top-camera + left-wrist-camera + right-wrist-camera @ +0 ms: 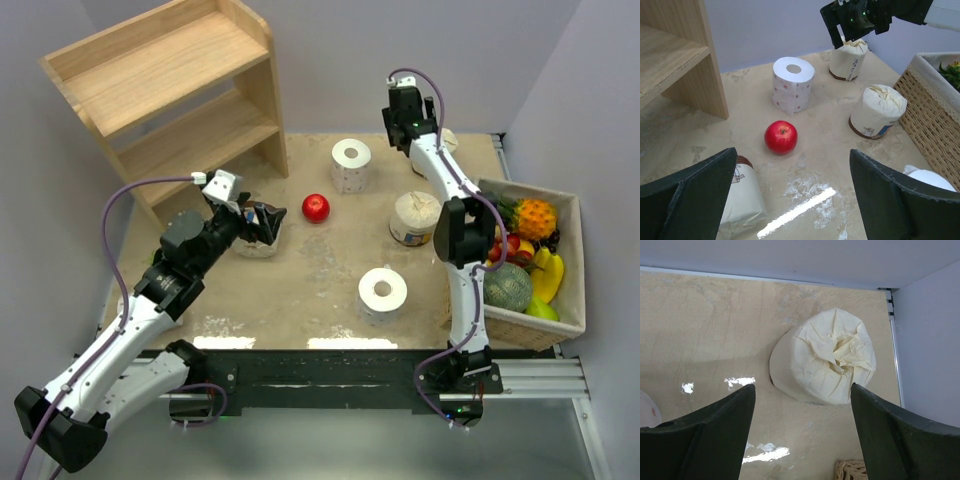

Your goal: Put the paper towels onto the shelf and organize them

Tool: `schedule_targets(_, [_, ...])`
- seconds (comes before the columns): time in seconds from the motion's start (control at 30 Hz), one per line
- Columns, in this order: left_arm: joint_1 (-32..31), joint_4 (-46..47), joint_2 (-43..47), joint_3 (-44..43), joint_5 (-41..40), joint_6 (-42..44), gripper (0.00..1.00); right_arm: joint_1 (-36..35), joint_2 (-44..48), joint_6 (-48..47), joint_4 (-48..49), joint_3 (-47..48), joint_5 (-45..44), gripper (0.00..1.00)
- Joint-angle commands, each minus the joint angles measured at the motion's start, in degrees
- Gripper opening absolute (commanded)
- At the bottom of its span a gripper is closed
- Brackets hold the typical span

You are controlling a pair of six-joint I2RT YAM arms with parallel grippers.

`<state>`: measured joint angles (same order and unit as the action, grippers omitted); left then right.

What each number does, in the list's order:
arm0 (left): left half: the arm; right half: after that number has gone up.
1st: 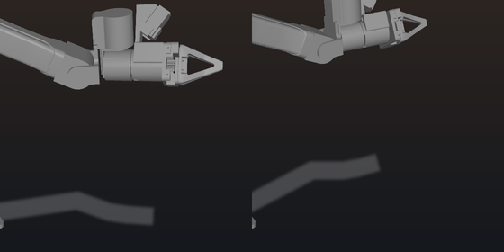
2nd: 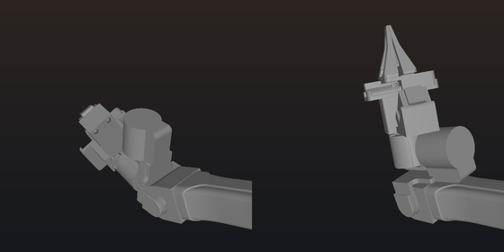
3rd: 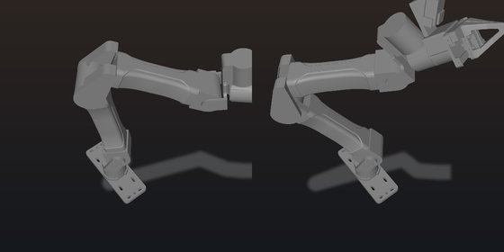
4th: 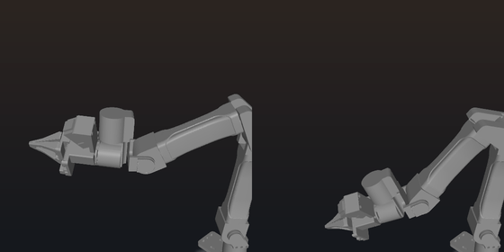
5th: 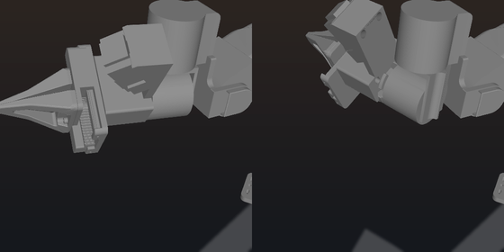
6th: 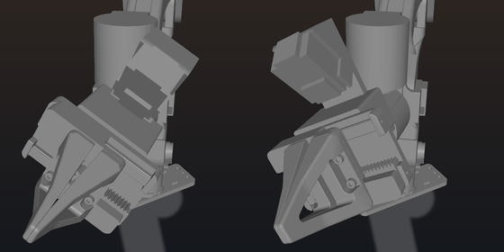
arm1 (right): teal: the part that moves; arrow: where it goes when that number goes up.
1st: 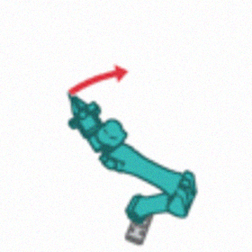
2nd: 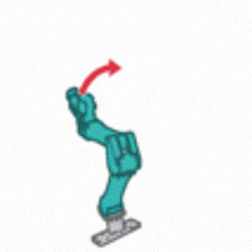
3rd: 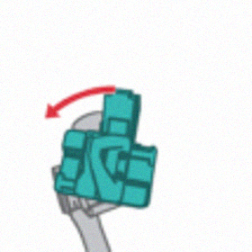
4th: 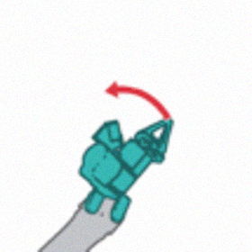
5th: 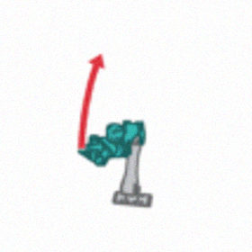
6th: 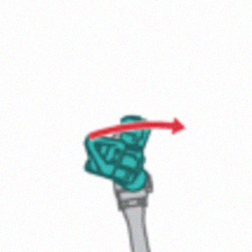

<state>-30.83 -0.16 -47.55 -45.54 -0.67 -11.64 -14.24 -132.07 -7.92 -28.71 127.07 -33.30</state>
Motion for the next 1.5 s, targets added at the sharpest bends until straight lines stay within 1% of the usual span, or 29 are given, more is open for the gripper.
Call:
schedule_targets(0.0, [-0.2, 2.27, 1.32, -2.36, 0.05, -0.75, 1.0, -0.44, -2.82, -2.53, -1.08, 5.28, -4.31, 0.8])
schedule_targets(0.13, [-0.2, 2.45, 1.5, -2.45, 0.31, -0.93, 1.0, -0.53, -5.21, -1.75, -3.98, 7.58, -4.41, 0.78])
schedule_targets(0.23, [-0.2, 2.62, 1.67, -2.54, 0.4, -1.28, 1.0, -0.61, -5.91, -1.39, -3.46, 6.53, -4.23, 0.77])
schedule_targets(0.27, [-0.2, 2.62, 1.67, -2.54, 1.53, -1.28, 1.0, -0.53, -6.27, -1.74, -3.37, 6.62, -4.58, 0.77])
schedule_targets(0.4, [-0.2, 2.71, 1.67, -2.54, 1.98, -1.72, 1.0, -0.18, -8.55, -2.18, -4.16, 9.68, -6.25, 0.77])
schedule_targets(0.7, [-0.2, 2.89, 2.2, -2.36, 2.16, -1.9, 1.0, 0.61, -12.24, -4.12, -3.37, 9.96, -9.15, 0.78])
schedule_targets(0.93, [-0.2, 2.98, 2.29, -2.45, 2.6, -2.07, 1.0, 2.37, -11.55, -4.47, -2.32, 8.82, -7.84, 0.81])
schedule_targets(1.13, [-0.11, 2.89, 2.11, -2.54, 2.43, -1.81, 1.0, 2.55, -8.73, -6.14, 1.99, 5.21, -4.41, 0.83])
schedule_targets(1.33, [-0.2, 2.8, 1.58, -2.54, 2.34, -1.72, 1.0, 2.73, -8.64, -6.66, 5.41, 6.88, -7.12, 0.87])
schedule_targets(1.47, [-0.11, 2.8, 1.41, -2.45, 2.51, -1.81, 1.0, 2.9, -10.66, -7.63, 5.77, 9.59, -9.23, 0.9])
